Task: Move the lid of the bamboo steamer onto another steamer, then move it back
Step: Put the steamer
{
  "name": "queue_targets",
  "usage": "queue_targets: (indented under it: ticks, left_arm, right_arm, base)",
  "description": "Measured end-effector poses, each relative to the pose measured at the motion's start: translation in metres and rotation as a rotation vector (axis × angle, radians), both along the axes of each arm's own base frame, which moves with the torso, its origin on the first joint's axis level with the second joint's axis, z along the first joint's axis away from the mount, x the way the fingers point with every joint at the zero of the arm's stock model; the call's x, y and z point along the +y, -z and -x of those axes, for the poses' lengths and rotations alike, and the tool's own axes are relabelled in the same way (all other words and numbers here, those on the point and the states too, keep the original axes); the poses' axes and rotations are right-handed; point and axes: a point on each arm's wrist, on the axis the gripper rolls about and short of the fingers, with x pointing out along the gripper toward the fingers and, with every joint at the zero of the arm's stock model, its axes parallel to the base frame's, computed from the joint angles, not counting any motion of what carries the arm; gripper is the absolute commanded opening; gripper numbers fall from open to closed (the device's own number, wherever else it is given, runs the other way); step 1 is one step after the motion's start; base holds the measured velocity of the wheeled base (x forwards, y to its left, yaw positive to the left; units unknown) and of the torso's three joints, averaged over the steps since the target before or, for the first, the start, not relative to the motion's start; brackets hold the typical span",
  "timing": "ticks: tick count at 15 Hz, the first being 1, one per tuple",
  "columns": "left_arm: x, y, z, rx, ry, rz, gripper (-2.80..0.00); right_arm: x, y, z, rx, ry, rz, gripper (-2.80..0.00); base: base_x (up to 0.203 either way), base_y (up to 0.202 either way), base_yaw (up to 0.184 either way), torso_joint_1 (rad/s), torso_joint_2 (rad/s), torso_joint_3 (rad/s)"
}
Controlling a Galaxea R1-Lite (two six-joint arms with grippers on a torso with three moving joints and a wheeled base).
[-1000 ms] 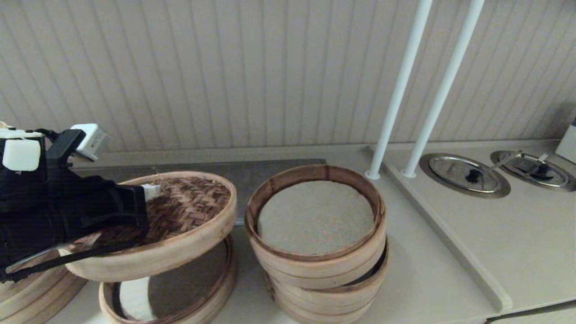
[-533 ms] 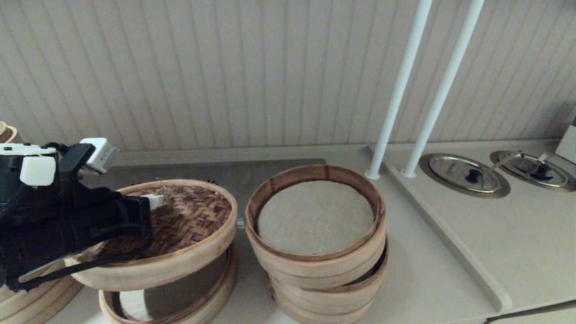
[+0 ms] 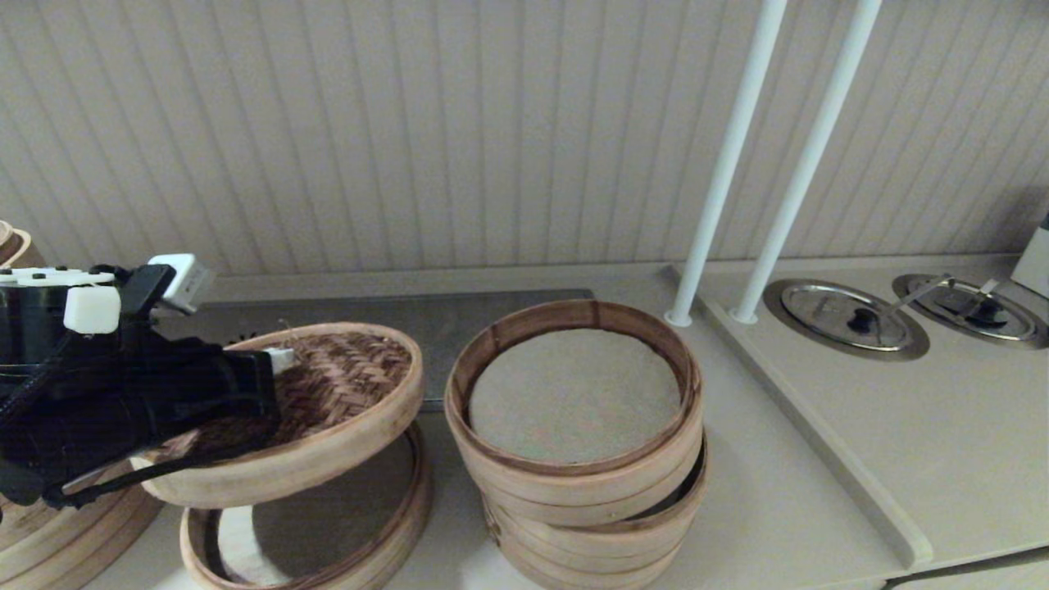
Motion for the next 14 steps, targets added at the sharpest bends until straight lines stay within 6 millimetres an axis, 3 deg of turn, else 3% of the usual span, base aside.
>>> queue_targets:
  ticks: [14]
  left_arm:
    - [0.001,0.035,-0.008,0.114,0.064,-0.002,-2.8]
  right_arm:
    - [0.0,0.0,0.0,0.0,0.0,0.0,-2.8]
  base:
    - [0.0,0.0,0.0,0.0,0.0,0.0]
